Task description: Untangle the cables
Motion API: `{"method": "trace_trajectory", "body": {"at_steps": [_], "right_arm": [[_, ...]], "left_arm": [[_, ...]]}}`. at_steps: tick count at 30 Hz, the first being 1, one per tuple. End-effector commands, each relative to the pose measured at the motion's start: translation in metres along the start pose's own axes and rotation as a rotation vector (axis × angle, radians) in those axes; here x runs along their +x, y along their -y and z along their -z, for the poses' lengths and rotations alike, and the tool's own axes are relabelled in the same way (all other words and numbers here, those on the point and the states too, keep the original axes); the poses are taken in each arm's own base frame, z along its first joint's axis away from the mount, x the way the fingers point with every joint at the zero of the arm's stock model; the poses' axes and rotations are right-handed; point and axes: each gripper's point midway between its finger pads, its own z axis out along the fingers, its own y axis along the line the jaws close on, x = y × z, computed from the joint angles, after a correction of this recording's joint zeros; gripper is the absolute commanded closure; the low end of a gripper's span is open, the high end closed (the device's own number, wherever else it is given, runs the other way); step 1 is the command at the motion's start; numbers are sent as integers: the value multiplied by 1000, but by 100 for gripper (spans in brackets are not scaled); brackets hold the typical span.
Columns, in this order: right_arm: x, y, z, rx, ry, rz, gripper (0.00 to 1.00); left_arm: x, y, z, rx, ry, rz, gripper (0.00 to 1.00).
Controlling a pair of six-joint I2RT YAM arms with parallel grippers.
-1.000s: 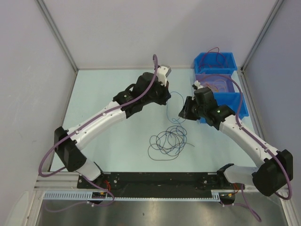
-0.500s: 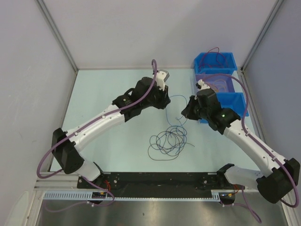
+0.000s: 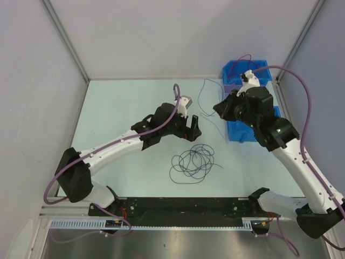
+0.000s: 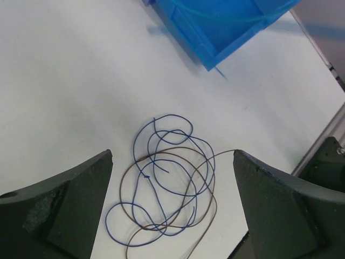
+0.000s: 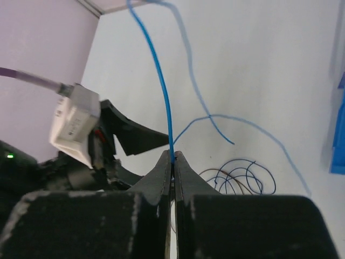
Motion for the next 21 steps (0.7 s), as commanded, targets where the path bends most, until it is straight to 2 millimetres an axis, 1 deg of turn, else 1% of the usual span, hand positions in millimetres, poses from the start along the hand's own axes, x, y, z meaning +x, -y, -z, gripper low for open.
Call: {"method": "trace_trajectory", "body": {"at_steps": [1,4,5,7,8,9,11,12,13,14,15,17,18,20,21], "right_arm": [[-45,-23,28,-52,102,33,100],[-56,-28,29,-54,113,49,100],[-67,-35,34,-70,139,54,100],[-71,-36,30,-66,138,63,100],[-78,-39,31,-70,150,80,100],[-81,-34,27,-49,152,81,100],[-88,-34,26,-44,165,93,100],[-91,-29,23,-31,165,91,100],[-95,-26,23,-23,175,93,100],[-95,-27,22,-37,166,91,100],[-98,-24,22,-37,167,87,100],[-102,-19,21,-30,168,84,100],[-106,-12,22,-13,178,79,100],[-108,-6,23,0,178,77,100],[-110,-2,24,8,181,77,100]], "left_arm": [[-28,36,14,164,131,8,3],[-23,41,10,187,111,22,6],[-21,42,8,188,105,23,7],[-21,43,7,187,103,27,10],[-22,44,7,190,105,28,11],[-24,44,9,190,110,28,11],[-23,40,12,165,106,31,12],[-17,35,14,138,78,36,12],[-19,30,15,104,76,39,12],[-16,28,16,87,60,35,12],[-8,21,19,57,25,37,12],[-2,14,24,20,4,30,12],[7,10,29,1,-30,26,12],[10,5,40,-25,-43,3,11],[20,-1,47,-49,-88,-5,9]]}}
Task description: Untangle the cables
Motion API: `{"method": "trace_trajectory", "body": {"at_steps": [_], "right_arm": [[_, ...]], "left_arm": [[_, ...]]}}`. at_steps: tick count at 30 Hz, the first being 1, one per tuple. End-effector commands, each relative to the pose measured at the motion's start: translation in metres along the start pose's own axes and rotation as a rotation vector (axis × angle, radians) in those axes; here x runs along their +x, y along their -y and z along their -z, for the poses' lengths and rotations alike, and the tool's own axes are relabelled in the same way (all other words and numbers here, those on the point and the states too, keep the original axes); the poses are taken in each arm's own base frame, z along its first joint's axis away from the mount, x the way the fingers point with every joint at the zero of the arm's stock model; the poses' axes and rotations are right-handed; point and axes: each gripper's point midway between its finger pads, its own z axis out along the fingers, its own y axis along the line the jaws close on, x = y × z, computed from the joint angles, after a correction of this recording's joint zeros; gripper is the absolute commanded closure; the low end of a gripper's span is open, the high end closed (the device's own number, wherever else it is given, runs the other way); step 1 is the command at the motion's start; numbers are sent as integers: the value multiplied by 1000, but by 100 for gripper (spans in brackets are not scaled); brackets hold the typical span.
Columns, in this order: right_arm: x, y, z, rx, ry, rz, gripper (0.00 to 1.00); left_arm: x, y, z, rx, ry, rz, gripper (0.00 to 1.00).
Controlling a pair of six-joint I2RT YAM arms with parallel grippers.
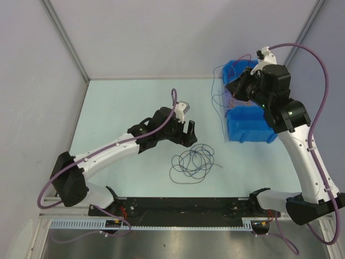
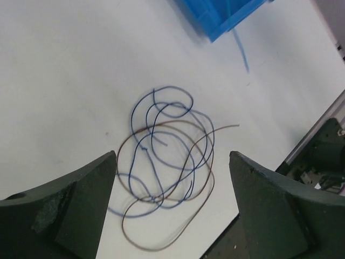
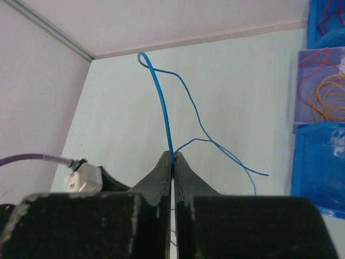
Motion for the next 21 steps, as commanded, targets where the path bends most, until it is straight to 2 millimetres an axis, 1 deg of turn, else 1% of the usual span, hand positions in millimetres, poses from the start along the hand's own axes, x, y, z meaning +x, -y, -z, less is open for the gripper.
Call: {"method": "trace_trajectory", "body": {"at_steps": [1,2,3,4,5,6,8,9,10,11,12,13,14,15,17,20,21], "right_arm": [[-27,6,15,-5,60,18,100],[-27,9,16,-3,59,18,100],[-29,13,17,8,61,19,100],[-31,23,17,34,65,18,100],[-33,26,18,37,67,18,100],[-35,29,20,43,72,17,100],[-41,41,22,68,85,16,100],[-44,44,25,76,92,17,100],[-48,48,26,85,101,23,100],[-54,56,27,103,112,22,100],[-57,60,26,111,116,26,100],[-60,65,27,123,118,29,100],[-69,68,31,139,139,37,100],[-70,72,27,155,132,39,100],[-73,78,25,183,137,48,100],[-74,88,26,220,147,49,100],[-72,96,28,244,147,44,100]], "left_arm": [[-6,-7,44,-76,-13,-48,9],[-4,-10,50,-91,-26,-71,8],[2,-22,58,-152,-50,-86,7],[0,-24,65,-172,-47,-101,7],[-5,-27,77,-190,-30,-127,6],[-5,-38,86,-249,-30,-145,5],[-12,-49,104,-311,2,-190,3],[-13,-60,112,-376,7,-204,3],[-14,-67,117,-412,14,-218,2],[-17,-72,125,-439,35,-239,1],[-14,-82,126,-490,46,-250,1],[-13,-86,128,-505,56,-256,0],[-15,-87,129,-509,77,-261,0],[-7,-91,126,-513,63,-261,0],[-6,-89,121,-492,73,-258,0],[3,-91,117,-489,46,-263,0],[5,-94,116,-500,36,-265,0]]}}
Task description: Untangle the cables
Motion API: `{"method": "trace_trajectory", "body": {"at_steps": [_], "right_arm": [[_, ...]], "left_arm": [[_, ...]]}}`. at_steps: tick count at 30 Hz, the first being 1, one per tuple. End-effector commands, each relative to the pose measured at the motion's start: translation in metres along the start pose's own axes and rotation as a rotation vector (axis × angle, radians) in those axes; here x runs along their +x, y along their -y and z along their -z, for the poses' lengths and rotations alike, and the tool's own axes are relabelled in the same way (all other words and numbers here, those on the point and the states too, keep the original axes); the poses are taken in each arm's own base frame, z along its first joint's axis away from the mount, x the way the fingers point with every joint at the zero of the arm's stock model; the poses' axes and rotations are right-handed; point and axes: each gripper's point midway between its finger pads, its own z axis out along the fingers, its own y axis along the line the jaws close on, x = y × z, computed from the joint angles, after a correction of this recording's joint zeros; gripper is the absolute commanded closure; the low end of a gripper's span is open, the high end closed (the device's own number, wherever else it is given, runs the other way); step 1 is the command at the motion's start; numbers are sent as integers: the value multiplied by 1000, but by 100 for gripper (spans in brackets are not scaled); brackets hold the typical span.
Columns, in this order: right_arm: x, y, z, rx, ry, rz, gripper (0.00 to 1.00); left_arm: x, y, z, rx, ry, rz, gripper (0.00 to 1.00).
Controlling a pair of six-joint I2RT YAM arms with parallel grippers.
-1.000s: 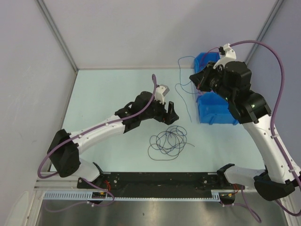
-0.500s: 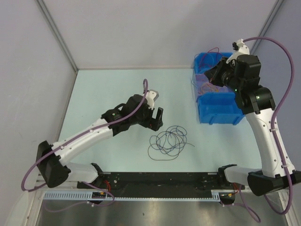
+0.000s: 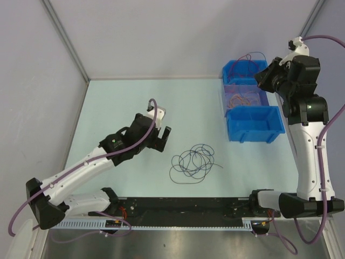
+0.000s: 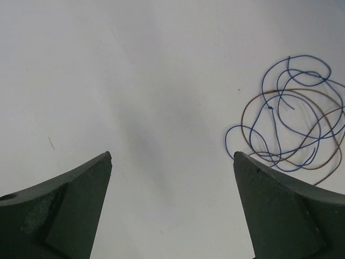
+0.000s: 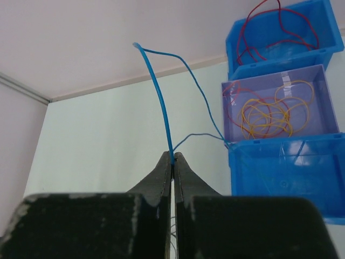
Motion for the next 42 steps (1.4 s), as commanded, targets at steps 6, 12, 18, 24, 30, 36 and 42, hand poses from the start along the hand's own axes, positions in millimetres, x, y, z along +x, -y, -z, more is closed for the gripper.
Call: {"method": "trace_trajectory", "body": {"at_steps": [6,12,18,24,30,36,42], "right_arm": [[10,51,5,144,22,7,100],[39,88,1,274,-23,-10,100],[71,136,8,516,-72,-75,100],[109,154,5,590,-104,-192,100],[117,172,-1,610,-77,-265,100],[118,178,-9,572,-92,-302,100],[113,172,-14,503,-91,-320,40]], "left_arm": [[7,-7,-6,-39,0,-44,0],[10,-7,-8,-43,-8,-46,0],[12,-7,-9,-43,-14,-45,0],[13,-5,-9,-35,-15,-45,0],[14,-6,-9,-35,-16,-46,0],[14,-6,-9,-40,-15,-46,0],[14,-6,-10,-42,-18,-47,0]]}}
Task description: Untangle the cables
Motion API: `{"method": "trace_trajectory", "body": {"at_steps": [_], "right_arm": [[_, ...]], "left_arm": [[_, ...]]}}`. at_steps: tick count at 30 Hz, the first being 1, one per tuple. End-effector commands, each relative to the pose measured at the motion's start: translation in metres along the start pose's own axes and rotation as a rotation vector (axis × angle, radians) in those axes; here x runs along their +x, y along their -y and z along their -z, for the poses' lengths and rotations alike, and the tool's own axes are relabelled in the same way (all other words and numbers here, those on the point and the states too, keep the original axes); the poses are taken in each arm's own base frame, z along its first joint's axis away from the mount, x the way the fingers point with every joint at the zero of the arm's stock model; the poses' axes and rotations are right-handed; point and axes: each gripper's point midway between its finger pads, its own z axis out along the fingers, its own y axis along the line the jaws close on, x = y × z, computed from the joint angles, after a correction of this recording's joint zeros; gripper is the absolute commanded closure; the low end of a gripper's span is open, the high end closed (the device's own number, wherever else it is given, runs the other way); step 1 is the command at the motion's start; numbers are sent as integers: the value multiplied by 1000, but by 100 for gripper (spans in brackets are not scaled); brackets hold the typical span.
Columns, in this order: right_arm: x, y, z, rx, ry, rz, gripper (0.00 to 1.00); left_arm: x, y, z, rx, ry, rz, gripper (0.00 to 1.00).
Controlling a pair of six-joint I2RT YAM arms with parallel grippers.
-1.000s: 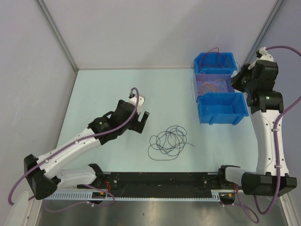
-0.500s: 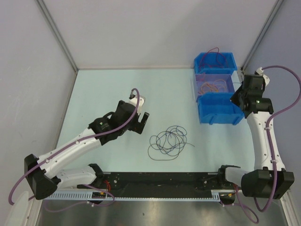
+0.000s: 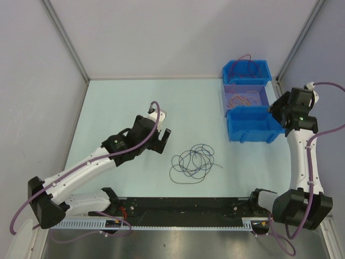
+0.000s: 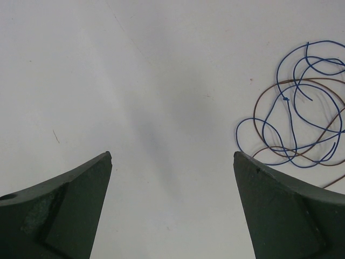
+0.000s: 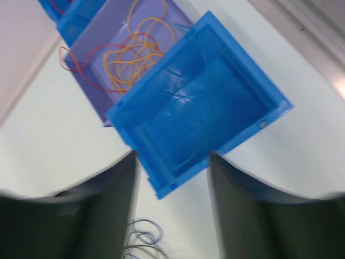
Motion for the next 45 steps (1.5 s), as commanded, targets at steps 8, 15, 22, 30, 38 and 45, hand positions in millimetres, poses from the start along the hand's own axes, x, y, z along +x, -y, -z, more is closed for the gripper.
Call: {"method": "trace_trajectory", "body": {"at_steps": [8,15,22,30,38,45], "right_arm": [[-15,-31,19,-173,43,-6,22],[7,-62,38,-314,-29,40,25],[75,-95,57,-343,-147,234,25],[151,-94,61,-401,-321,252,24],[221,-83,49,-390,-496,243,26],[208,-67,42,-321,-445,244,26]], "left_arm": [[-6,-1,-1,-10,28,-9,0],[-4,1,-3,-4,20,-12,0],[-5,13,-3,47,0,22,1],[2,49,-12,185,-58,107,6],[-10,98,-23,323,-43,139,10],[-17,152,-26,410,-56,76,14]]}}
